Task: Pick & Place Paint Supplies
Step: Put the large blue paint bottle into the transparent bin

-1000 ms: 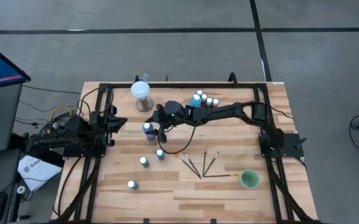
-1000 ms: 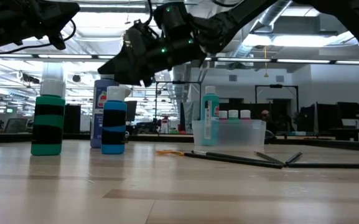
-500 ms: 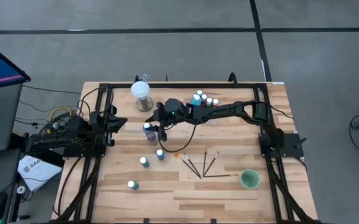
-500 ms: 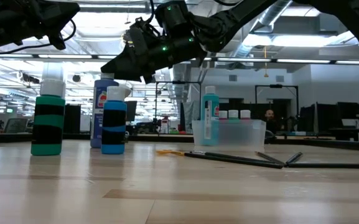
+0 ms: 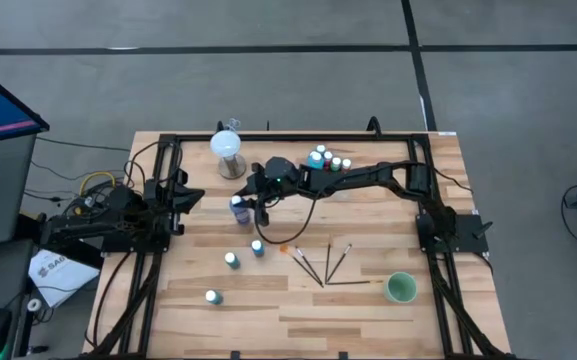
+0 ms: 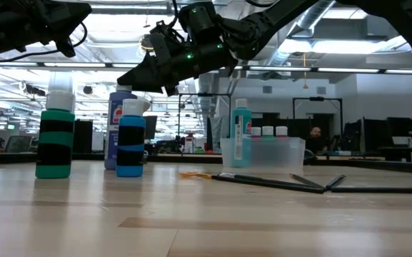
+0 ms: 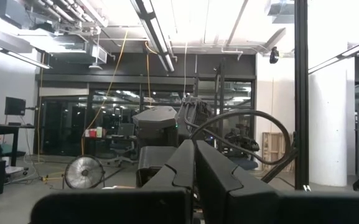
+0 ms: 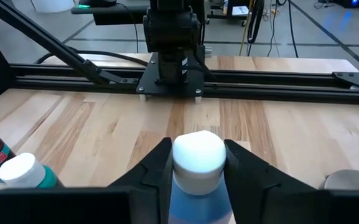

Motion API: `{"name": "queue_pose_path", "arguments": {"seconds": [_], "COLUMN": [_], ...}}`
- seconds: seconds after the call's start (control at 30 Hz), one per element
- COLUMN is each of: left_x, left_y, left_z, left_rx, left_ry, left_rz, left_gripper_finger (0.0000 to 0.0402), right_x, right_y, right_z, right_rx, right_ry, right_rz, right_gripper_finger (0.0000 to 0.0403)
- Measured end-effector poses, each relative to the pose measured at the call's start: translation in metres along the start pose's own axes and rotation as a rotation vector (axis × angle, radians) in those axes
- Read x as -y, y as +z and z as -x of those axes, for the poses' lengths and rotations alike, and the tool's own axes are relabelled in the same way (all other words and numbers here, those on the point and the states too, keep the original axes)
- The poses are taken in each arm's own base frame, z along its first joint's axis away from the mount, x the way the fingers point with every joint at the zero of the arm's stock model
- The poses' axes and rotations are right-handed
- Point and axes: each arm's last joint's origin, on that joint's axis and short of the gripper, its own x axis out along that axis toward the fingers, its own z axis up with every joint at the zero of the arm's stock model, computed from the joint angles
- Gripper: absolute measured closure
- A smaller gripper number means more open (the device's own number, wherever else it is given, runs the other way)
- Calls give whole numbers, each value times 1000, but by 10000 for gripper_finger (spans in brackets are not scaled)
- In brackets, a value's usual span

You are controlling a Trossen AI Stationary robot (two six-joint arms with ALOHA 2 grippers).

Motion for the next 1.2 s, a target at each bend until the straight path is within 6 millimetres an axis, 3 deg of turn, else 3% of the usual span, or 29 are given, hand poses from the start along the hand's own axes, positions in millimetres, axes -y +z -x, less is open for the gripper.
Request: {"name": "queue_pose_path", "arguments": {"seconds": [0.17,0.37,0.57,0.77,0.87,1.0,1.2], "left_x": [0,0,0,0,0,0,0], "left_y": [0,0,0,0,0,0,0], "left_z": [0,0,0,0,0,0,0], "left_rx": [0,0,0,0,0,0,0], "left_ry": [0,0,0,0,0,0,0], "left_rz": [0,0,0,0,0,0,0], "left_gripper_finger": [400,400,400,400,400,400,400], "right_x": [1,2,-8,-25,-33,-43,-48], "right_y": [3,32,83,122,117,91,35], "right_z": [3,34,102,193,229,264,281], "right_rx": [-3,-25,-69,-96,-101,-90,-47], "right_ry": [-5,-19,-31,-157,-260,-381,-524], "right_rz": [-13,-32,33,78,71,20,-37], "right_gripper_finger": [297,297,297,297,297,297,297]}}
